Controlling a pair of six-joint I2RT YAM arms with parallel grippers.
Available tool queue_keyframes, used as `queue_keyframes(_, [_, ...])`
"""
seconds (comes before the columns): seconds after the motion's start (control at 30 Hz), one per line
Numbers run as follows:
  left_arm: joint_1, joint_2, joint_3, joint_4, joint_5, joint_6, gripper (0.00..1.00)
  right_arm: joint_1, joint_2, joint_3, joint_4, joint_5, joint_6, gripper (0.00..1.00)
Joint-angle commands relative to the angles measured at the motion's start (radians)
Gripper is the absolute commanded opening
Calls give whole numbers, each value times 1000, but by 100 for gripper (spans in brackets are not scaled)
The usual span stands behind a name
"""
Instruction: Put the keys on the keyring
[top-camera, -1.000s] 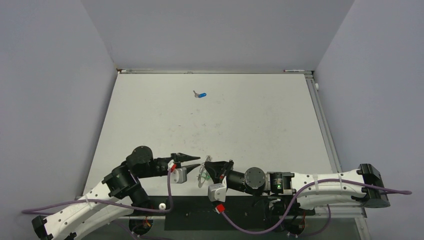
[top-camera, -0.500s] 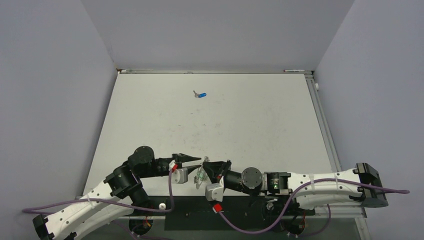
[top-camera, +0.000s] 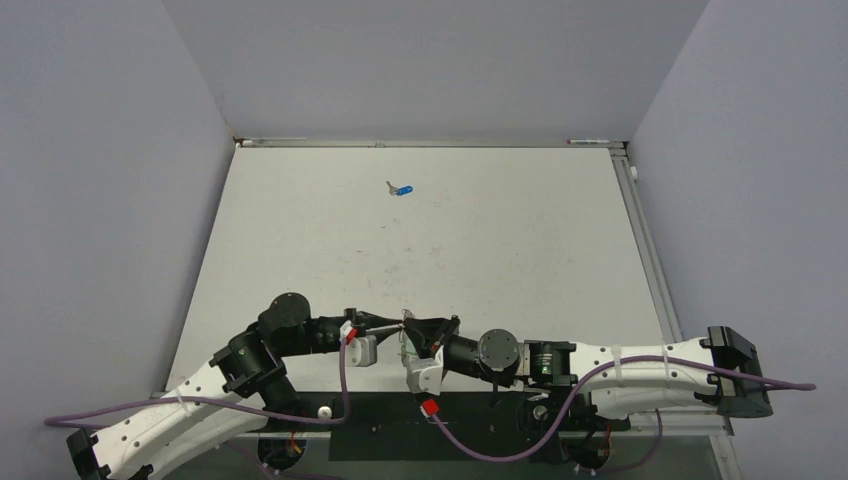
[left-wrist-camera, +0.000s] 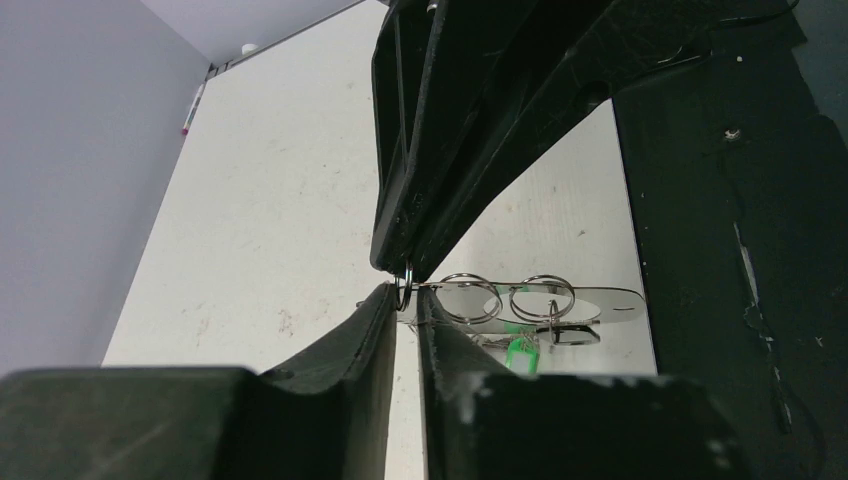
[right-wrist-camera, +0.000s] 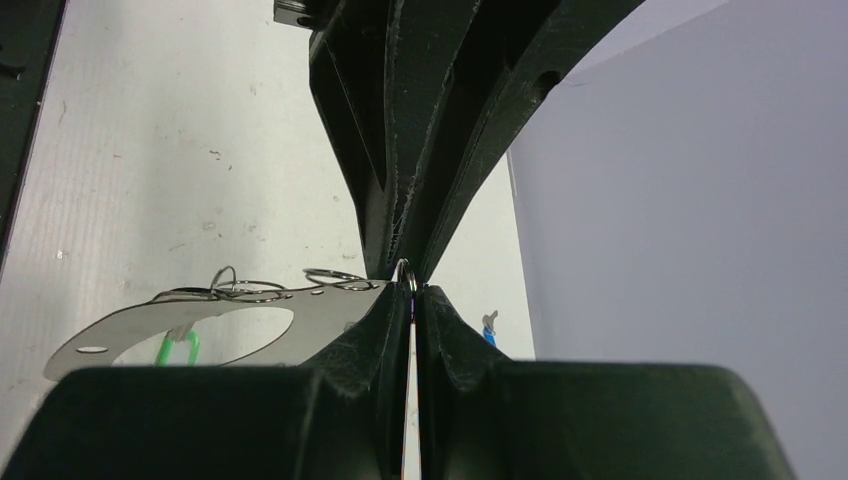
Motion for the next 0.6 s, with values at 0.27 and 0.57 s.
queue_keyframes(0.27, [-4,-27,4,77,54,-30,0,-36,6,25,145,-103,47,5])
queue_keyframes(0.57, [-1,-56,8,75,22,-50,0,-54,-42,-19,151,-69,76,51])
